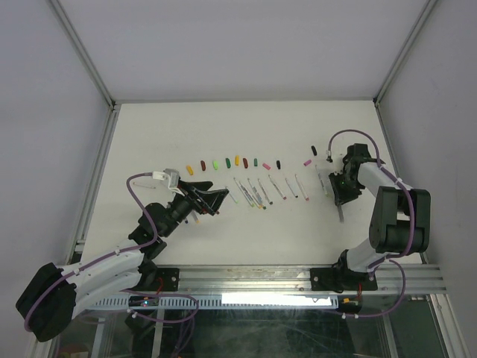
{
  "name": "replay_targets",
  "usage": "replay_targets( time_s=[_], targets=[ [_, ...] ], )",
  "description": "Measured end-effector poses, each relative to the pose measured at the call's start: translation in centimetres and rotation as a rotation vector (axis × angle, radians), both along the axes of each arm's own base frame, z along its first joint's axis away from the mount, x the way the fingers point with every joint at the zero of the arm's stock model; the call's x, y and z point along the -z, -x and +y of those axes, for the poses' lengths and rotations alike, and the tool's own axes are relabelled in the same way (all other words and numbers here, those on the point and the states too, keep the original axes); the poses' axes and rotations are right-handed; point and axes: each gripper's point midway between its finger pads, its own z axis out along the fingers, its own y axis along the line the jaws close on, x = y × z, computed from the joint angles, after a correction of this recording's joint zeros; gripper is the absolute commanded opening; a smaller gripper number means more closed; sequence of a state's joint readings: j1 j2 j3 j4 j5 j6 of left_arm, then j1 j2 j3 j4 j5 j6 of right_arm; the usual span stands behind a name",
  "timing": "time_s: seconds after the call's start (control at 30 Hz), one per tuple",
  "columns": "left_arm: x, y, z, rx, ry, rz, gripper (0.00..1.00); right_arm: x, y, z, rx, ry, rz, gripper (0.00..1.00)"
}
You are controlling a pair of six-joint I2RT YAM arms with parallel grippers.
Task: Open the pen caps
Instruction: Pick up the pen from the center of the board.
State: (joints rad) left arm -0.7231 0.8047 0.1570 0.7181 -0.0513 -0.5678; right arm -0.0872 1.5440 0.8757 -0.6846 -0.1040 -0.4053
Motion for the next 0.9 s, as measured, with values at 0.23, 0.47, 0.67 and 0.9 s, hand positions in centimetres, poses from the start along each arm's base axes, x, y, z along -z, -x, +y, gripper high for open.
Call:
replay_targets(
  time_s=[0.23,0.47,0.67,0.9],
  targets=[
    [0.1,0.0,0.0,0.0,0.0,0.002,0.99,0.0,-0.7,-2.0,-0.038,0.094,-0.026,0.22],
    [0.1,0.0,0.0,0.001,0.001,0.002,0.99,0.1,-1.3,-3.3,-0.026,0.064,-0.024,0.37],
    [0.3,0.1,-0.2,0.011,0.002,0.013,0.99,0.2,-1.1,-3.9,-0.018,0.025,-0.034,0.37],
    [1.5,0.1,-1.0,0.044,-0.008,0.051,0.99,0.2,0.1,-4.1,-0.031,0.013,-0.041,0.32]
  ],
)
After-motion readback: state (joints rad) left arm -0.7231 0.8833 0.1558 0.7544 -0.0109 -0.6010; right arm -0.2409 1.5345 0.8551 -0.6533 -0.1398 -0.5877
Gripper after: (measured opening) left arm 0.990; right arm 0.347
